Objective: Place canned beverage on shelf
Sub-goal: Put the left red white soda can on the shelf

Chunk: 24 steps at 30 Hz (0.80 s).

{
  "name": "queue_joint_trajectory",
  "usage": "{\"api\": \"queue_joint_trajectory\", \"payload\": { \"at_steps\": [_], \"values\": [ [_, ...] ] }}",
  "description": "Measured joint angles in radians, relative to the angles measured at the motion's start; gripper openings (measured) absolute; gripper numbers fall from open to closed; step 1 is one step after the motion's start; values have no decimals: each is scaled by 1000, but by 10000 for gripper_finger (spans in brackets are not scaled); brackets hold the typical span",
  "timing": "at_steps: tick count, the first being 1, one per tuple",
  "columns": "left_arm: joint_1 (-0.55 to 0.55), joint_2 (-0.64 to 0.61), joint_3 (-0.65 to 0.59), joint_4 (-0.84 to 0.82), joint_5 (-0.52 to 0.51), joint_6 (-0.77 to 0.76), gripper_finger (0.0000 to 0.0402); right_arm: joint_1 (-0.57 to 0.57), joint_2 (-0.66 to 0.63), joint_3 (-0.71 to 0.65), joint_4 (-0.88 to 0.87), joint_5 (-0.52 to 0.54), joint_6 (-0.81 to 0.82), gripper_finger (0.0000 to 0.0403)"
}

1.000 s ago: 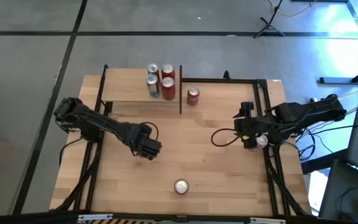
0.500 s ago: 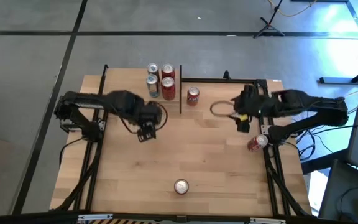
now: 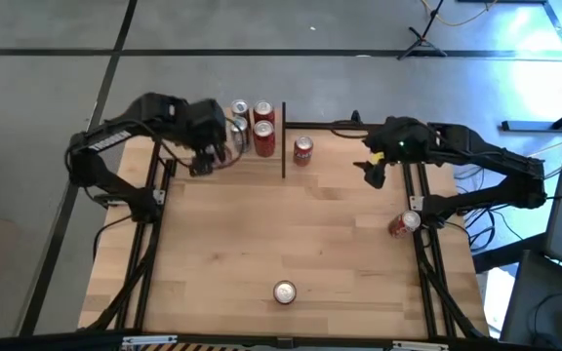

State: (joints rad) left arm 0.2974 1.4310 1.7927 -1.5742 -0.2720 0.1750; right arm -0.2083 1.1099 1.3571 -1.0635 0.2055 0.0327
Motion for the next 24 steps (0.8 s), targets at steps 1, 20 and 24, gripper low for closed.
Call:
{"api": "queue_joint_trajectory", "payload": {
  "at_steps": [1, 20, 24],
  "values": [
    [31, -5, 0, 0, -16, 34, 271, -10, 1, 0, 0, -2, -2, 319],
    [424, 149, 0, 83, 106, 360, 280, -171, 1, -100, 45, -171, -175, 319],
    [425, 187, 0, 85, 117, 361, 281, -181, 1, -122, 46, -199, -188, 319]
  ]
}}
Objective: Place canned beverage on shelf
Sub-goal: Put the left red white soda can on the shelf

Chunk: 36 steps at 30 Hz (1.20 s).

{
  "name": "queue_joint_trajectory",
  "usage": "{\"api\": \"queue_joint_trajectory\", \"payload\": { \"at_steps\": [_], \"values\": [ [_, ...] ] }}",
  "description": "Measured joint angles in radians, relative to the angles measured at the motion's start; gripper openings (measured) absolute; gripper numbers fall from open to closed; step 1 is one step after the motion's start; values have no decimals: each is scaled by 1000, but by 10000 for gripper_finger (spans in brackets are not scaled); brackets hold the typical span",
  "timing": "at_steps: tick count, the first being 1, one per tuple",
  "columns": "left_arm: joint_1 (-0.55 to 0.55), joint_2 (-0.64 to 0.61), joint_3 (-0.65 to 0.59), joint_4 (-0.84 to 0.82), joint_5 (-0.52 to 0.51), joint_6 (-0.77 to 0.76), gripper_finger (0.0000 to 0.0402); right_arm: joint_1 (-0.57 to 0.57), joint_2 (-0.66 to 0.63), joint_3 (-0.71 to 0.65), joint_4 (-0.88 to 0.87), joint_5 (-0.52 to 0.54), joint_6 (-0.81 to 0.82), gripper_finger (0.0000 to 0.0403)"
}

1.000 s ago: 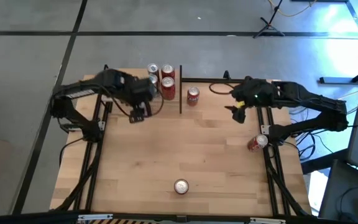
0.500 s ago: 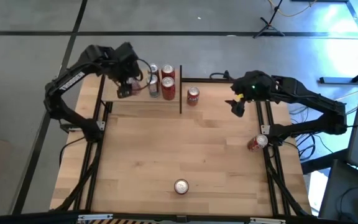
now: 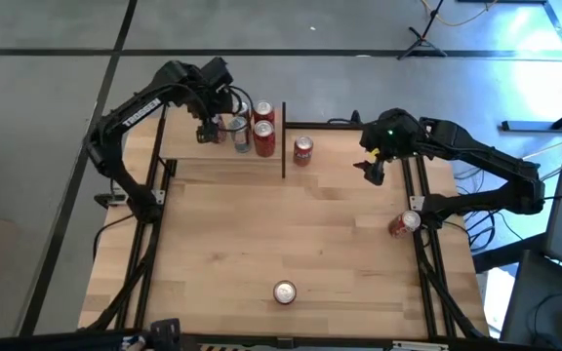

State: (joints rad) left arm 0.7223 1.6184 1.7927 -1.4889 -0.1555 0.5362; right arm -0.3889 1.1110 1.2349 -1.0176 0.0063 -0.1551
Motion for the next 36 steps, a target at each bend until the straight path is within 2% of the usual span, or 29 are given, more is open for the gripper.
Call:
{"api": "queue_joint_trajectory", "payload": {
  "at_steps": [8, 20, 30, 33, 36],
  "values": [
    [0, 5, 1, 36, 53, 53, 282, 1, 0, -20, 13, -35, 0, 319],
    [-1, 6, 1, 45, 54, 59, 324, 1, 0, -20, 22, -44, -1, 319],
    [-25, 6, 1, 94, 49, 54, 329, 2, 0, -20, 26, -52, -8, 319],
    [-43, 6, 1, 105, 22, 75, 329, 2, 0, -20, 26, -52, -10, 319],
    [-61, 6, 1, 108, -77, 72, 329, 2, 0, -20, 25, -52, -10, 319]
  ]
}}
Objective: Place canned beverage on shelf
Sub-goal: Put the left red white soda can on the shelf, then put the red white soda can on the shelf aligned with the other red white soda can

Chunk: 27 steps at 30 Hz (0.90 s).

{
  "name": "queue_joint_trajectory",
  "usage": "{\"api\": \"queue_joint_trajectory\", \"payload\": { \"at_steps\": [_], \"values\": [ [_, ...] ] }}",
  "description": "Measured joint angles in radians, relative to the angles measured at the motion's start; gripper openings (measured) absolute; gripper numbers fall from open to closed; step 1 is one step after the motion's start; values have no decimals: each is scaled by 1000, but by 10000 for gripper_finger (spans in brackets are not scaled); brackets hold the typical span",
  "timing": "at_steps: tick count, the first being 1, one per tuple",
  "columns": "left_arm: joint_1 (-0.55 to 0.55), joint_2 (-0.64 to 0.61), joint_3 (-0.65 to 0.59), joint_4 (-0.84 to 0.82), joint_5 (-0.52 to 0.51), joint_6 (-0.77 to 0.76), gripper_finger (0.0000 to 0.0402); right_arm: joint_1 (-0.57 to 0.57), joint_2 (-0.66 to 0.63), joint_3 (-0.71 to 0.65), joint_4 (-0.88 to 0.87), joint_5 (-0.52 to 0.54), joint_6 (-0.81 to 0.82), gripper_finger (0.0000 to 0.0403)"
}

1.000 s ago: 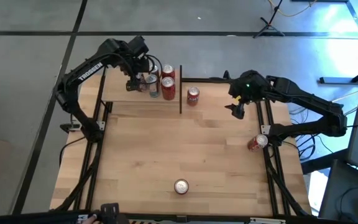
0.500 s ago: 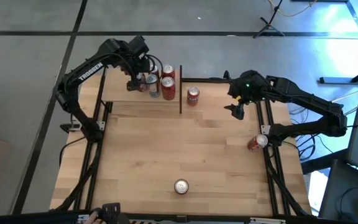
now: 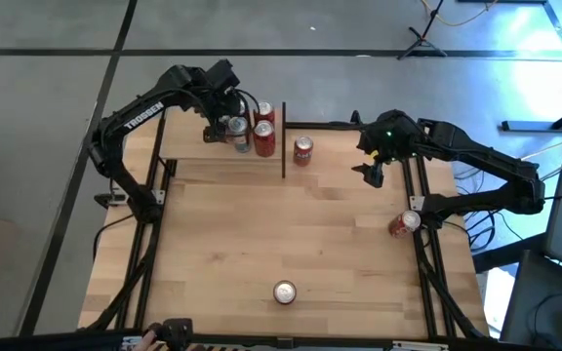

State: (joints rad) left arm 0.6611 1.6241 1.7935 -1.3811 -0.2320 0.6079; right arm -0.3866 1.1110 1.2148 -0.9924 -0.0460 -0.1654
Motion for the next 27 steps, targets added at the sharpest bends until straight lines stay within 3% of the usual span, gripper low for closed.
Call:
{"api": "queue_joint_trajectory", "payload": {
  "at_steps": [4, 12, 18, 27],
  "values": [
    [-16, -2, 0, 0, -77, 1, 330, 0, 0, 0, 0, 0, 0, 319],
    [-16, -24, 0, 3, -54, -27, 330, 0, 0, 0, 0, 0, 0, 319],
    [-29, -24, 5, 2, -95, -55, 330, 0, 0, 0, 0, 0, 0, 319],
    [-38, -26, 176, 2, -65, -132, 330, 0, 0, 15, -24, 0, 1, 319]
  ]
}}
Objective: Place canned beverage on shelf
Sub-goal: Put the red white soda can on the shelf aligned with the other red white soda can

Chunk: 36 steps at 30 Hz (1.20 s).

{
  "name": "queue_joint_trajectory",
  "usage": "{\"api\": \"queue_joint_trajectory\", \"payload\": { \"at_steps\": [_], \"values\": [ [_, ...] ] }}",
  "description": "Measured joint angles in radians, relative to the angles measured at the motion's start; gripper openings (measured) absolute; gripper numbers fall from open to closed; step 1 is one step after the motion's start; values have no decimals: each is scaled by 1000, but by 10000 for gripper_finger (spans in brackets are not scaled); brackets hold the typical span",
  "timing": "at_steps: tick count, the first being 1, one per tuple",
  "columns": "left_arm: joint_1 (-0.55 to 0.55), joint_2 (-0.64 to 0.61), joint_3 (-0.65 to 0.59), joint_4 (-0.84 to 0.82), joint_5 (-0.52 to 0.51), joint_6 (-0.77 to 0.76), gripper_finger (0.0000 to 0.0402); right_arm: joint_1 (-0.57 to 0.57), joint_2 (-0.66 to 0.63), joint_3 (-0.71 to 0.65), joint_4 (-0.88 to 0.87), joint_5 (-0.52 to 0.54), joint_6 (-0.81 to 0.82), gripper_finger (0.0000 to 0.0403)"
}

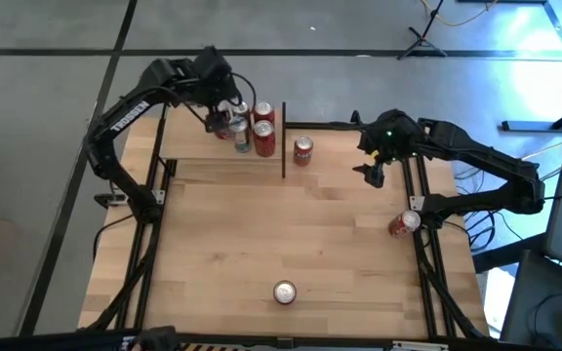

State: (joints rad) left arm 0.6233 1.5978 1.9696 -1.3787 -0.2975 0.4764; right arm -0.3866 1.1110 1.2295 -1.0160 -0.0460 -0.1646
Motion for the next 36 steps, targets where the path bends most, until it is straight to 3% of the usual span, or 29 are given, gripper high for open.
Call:
{"api": "queue_joint_trajectory", "payload": {
  "at_steps": [5, 9, 11, 16, 22, 29, 36],
  "values": [
    [-11, -29, 120, -24, 123, -140, 330, 0, -1, 92, -107, 0, 42, 319],
    [-41, -90, 121, -26, 296, -225, 330, 0, -3, 136, -272, -13, 134, 319],
    [-77, -116, 107, -27, 326, -266, 330, 0, -7, 136, -364, -50, 175, 319],
    [-198, -173, 46, -5, 314, -361, 330, 1, -23, 99, -515, -154, 293, 319],
    [-362, -197, -40, 64, 303, -484, 330, 1, -116, -25, -532, -198, 352, 319],
    [-560, -198, -99, 168, 185, -649, 330, 1, -218, -154, -538, -255, 382, 319],
    [-689, -198, -149, 281, 85, -823, 330, 1, -270, -238, -556, -255, 339, 319]
  ]
}}
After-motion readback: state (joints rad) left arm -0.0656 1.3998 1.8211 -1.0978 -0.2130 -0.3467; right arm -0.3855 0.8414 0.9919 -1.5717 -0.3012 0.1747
